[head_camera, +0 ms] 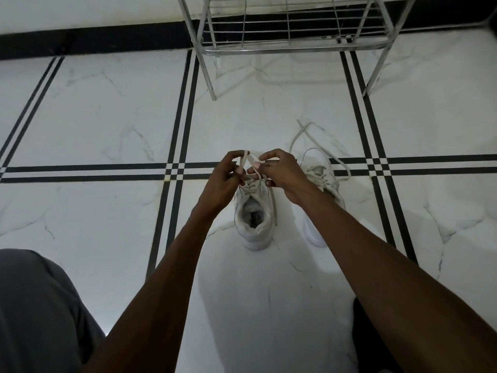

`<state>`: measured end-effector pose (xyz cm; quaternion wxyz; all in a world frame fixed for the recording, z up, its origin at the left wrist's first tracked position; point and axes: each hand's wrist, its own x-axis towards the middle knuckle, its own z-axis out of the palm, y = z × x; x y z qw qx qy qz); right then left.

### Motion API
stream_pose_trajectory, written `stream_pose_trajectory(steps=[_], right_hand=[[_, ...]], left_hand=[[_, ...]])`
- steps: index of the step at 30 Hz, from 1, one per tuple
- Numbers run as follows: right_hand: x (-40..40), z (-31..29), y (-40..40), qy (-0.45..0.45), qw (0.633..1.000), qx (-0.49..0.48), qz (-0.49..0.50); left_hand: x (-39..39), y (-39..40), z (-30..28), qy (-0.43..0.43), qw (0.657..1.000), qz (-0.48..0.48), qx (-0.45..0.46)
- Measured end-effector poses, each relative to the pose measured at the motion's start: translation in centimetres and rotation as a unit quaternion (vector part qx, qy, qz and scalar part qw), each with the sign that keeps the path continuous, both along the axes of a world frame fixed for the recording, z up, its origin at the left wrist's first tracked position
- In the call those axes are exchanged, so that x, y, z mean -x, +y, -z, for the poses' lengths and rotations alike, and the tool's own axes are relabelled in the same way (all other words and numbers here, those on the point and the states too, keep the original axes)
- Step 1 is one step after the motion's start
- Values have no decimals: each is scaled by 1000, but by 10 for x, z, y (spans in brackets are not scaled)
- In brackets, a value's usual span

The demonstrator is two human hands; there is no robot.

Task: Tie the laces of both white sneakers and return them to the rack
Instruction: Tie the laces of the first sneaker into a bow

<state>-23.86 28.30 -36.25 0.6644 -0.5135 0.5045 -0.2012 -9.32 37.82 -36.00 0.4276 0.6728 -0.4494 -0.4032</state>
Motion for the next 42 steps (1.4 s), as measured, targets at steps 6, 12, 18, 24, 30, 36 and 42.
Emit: stream_pose_trajectory(steps=[6,12,18,24,30,36,42], right_hand=[[-2,5,1,-7,1000,18,-5],[5,1,-4,-82,985,-15,-154],[-1,1,2,-55,996,39,-53],[-4,8,4,-104,995,-1,7],[4,1,-10,41,969,151,-190],[0,-5,-5,189,906,334,-180],[-5,8,5,185,906,371,-85]], left_hand=[[0,-1,4,-13,1000,1,9],[4,-2,7,-64,997,-28,-23],[7,-3,5,-47,998,-17,-45],[5,3,5,39,995,-73,-60],[-1,9,10,50,991,-109,-63],[-2,9,7,77,991,-102,-37],[-1,9,8,101,991,-80,-24]])
